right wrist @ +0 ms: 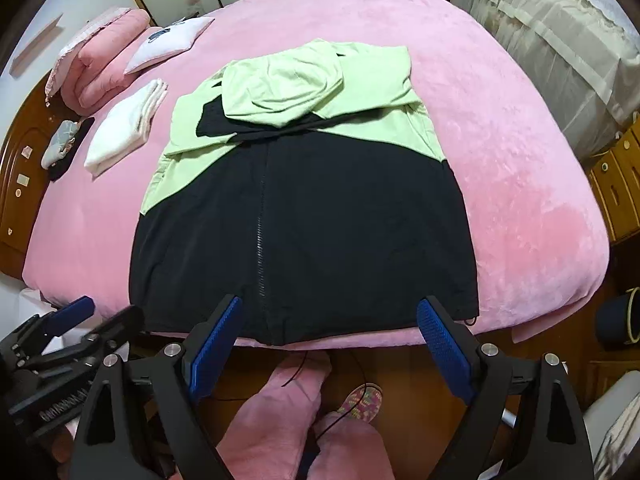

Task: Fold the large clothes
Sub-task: 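Pull both tools back from the jacket and release it, then grasp the black hem edge with both tools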

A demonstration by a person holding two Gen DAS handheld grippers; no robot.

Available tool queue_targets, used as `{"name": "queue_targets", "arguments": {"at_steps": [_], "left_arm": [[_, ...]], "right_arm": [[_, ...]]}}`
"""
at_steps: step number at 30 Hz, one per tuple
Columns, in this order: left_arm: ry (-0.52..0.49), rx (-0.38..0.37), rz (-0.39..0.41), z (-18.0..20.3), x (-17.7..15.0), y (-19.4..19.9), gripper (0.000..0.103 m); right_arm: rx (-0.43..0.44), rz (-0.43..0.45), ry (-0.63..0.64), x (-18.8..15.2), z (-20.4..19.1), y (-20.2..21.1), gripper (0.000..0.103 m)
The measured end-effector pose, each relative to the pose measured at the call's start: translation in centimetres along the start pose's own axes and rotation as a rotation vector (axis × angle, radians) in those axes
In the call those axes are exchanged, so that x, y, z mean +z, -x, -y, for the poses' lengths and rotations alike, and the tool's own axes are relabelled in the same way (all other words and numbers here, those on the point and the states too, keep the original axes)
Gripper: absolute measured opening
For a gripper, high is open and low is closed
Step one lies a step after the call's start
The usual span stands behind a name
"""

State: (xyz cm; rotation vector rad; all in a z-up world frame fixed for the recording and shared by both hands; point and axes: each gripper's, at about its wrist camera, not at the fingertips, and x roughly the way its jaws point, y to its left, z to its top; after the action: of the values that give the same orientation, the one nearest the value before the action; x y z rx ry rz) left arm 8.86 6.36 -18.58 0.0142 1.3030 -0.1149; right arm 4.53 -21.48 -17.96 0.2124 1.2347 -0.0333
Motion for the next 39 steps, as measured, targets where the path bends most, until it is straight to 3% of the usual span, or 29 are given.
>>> {"name": "queue_targets", "arguments": {"at_steps": [8, 11, 15, 21, 28, 29, 33, 36, 39], "left_arm": [[0.151, -0.037, -0.021, -7.4, -1.5, -4.2, 0.077], [0.185, -0.056, 0.010, -10.8, -1.7, -5.9, 0.077], [0.186, -0.056, -0.005, -14.8, -1.2, -8.7, 0.077], [0.089, -0.025, -0.068, -18.6, -1.1, -12.4, 0.077], [0.219, -0.139, -0.160, -25.0, -1.2, -15.5, 0.077], [0.232, -0.163, -0.179, -25.8, -1.0, -16.0, 0.077], [0.235, -0.229, -0.222, -27.1, -0.4, -17.6, 0.077], [0.230, -0.269, -0.276, -27.6, 0.3, -19.5, 0.077], [0.289, -0.301, -0.365, -27.7, 0.6, -22.2, 0.077]], "right_arm": [[0.050, 0.075, -0.065, -2.9, 7.8, -6.7, 0.089], [0.052, 0.089, -0.092, -3.7, 11.3, -8.9, 0.086], [0.047, 0.045, -0.139, -3.6, 16.1, -12.7, 0.076], [0.002, -0.081, -0.189, -3.3, 21.6, -17.7, 0.076], [0.014, -0.221, -0.029, -1.9, 21.6, -20.2, 0.075], [0.015, -0.233, -0.022, -1.7, 21.5, -20.4, 0.073], [0.063, -0.259, -0.013, -1.2, 20.5, -20.5, 0.048], [0.079, -0.278, -0.017, -0.8, 20.4, -20.3, 0.044], [0.089, -0.296, -0.050, 0.0, 20.8, -20.4, 0.037]]}}
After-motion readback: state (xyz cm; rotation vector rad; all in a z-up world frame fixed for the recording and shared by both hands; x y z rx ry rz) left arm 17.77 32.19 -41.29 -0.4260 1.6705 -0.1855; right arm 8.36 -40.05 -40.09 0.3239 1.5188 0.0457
